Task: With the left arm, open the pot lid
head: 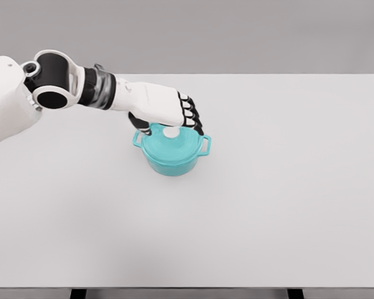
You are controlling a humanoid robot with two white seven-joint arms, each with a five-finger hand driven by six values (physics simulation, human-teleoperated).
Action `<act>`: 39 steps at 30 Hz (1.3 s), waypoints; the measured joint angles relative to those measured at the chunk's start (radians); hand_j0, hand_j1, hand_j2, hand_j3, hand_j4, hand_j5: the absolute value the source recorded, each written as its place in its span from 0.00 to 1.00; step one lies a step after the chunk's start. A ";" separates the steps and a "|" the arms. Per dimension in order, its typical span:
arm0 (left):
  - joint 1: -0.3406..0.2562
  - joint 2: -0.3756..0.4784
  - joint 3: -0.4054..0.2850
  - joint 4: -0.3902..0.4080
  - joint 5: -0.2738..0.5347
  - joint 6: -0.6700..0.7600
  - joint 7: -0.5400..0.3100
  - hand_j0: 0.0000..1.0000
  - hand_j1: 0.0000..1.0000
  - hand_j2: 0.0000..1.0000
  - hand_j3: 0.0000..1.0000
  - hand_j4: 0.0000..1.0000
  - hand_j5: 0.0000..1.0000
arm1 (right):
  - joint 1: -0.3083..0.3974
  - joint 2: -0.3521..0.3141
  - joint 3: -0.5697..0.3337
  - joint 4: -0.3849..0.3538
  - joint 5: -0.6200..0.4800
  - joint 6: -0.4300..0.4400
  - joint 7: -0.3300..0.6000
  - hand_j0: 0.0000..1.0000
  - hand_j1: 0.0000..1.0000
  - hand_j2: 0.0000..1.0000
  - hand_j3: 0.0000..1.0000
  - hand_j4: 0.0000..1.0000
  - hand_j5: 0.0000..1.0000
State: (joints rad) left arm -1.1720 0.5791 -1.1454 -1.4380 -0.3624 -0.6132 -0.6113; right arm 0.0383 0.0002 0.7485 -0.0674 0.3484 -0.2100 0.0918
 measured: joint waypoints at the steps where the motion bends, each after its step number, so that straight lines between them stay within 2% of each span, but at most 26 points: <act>1: 0.000 -0.003 -0.001 0.001 -0.001 0.000 0.000 0.86 0.86 0.86 0.86 0.86 0.86 | 0.000 0.000 0.000 0.000 0.000 0.000 0.000 1.00 1.00 1.00 1.00 1.00 1.00; 11: 0.005 -0.026 -0.027 0.057 -0.032 0.000 0.000 0.86 0.86 0.86 0.86 0.86 0.86 | 0.000 0.000 0.000 0.000 0.000 0.000 0.000 1.00 1.00 1.00 1.00 1.00 1.00; 16: 0.005 -0.034 -0.030 0.064 -0.039 0.000 0.000 0.79 0.79 0.79 0.79 0.79 0.79 | 0.000 0.000 0.000 0.000 0.000 0.000 0.000 1.00 1.00 1.00 1.00 1.00 1.00; 30: 0.012 -0.048 -0.039 0.081 -0.066 0.000 0.000 0.78 0.78 0.78 0.78 0.78 0.78 | 0.000 0.000 0.000 0.000 0.000 0.000 0.000 1.00 1.00 1.00 1.00 1.00 1.00; 39: 0.014 -0.052 -0.047 0.083 -0.076 0.000 0.000 0.71 0.71 0.71 0.71 0.71 0.71 | 0.000 0.000 0.000 0.000 0.000 0.000 0.000 1.00 1.00 1.00 1.00 1.00 1.00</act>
State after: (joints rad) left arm -1.1582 0.5274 -1.1926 -1.3546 -0.4386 -0.6131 -0.6112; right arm 0.0383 0.0002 0.7485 -0.0674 0.3484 -0.2100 0.0918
